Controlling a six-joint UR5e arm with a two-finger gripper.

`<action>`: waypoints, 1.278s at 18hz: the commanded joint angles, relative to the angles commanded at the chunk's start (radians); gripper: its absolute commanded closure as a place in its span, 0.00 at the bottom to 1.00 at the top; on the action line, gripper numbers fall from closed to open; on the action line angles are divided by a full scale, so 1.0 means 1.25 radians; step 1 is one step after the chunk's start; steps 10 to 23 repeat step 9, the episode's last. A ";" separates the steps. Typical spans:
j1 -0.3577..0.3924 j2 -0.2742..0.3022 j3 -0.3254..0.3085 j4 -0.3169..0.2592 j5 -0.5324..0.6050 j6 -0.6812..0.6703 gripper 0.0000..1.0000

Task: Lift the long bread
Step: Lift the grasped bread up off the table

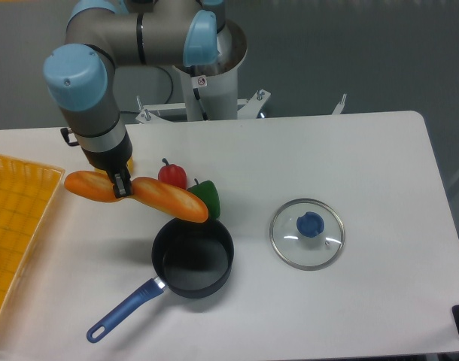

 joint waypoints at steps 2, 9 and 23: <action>0.000 0.000 0.000 0.000 0.000 0.000 0.91; 0.006 0.006 0.000 0.000 -0.002 0.001 0.91; 0.006 0.006 0.000 0.000 -0.002 0.001 0.91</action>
